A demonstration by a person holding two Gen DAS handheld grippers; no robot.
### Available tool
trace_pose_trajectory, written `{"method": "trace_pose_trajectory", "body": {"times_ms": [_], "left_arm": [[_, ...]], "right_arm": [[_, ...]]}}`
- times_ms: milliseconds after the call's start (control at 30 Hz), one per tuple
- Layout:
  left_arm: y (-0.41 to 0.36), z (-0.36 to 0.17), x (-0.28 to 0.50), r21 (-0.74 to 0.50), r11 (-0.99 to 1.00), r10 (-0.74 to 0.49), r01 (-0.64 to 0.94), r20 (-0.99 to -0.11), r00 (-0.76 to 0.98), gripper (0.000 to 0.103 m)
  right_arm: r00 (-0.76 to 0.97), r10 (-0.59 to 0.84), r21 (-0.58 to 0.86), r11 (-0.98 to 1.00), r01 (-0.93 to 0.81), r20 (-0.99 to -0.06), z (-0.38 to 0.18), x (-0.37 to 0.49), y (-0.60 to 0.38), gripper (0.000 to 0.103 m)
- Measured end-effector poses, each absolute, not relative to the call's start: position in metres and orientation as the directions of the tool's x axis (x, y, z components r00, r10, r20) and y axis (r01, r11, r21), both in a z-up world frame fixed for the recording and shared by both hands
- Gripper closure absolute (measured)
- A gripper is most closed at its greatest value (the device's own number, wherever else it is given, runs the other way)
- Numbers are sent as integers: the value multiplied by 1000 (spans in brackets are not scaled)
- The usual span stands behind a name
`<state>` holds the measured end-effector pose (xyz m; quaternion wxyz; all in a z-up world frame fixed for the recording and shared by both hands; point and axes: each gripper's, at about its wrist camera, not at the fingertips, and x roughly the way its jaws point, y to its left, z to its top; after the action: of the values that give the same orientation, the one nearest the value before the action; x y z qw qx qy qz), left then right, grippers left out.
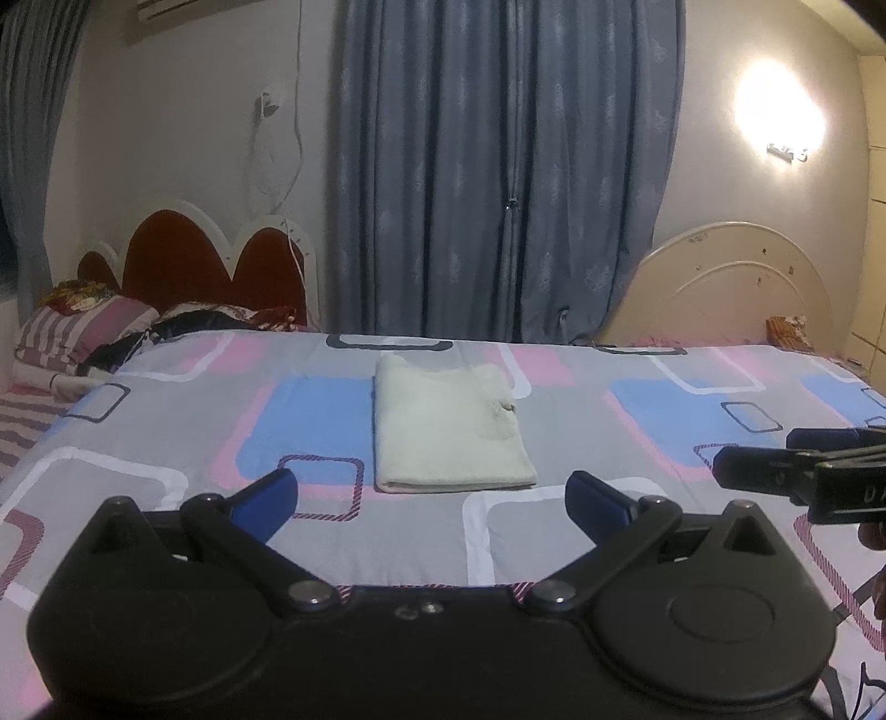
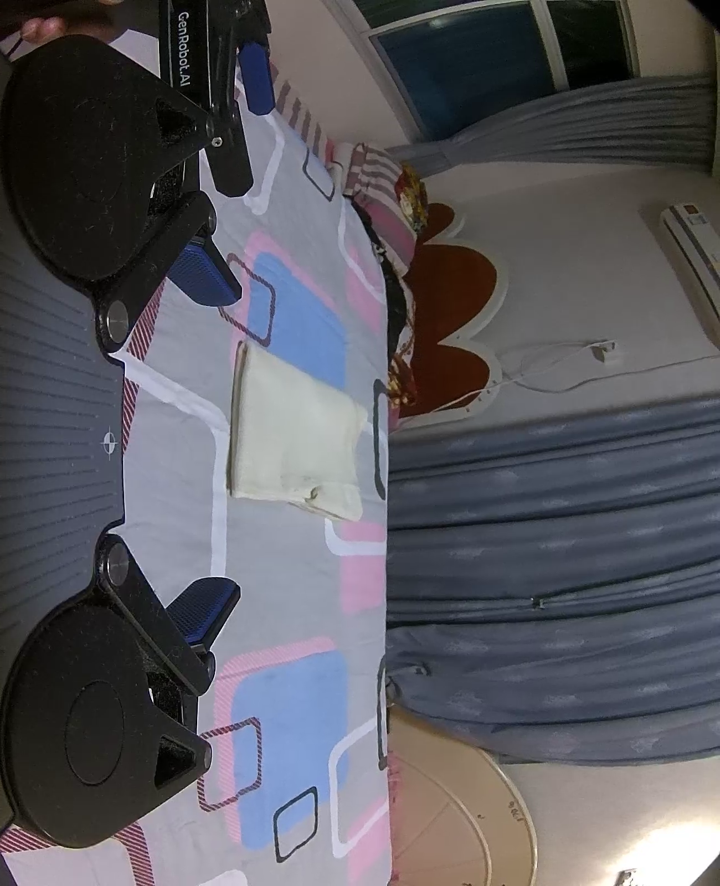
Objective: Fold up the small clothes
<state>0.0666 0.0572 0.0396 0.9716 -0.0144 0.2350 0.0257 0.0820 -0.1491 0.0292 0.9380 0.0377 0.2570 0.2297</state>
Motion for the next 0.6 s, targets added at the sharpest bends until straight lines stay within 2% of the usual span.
{"method": "trace_pose_trajectory", "body": {"times_ms": [600], "left_arm": [[64,40,66,-22,999,31,-46,-451,892,0]], "right_arm": [[758,454,180,889,-421,-468,29,81,-146,0]]}}
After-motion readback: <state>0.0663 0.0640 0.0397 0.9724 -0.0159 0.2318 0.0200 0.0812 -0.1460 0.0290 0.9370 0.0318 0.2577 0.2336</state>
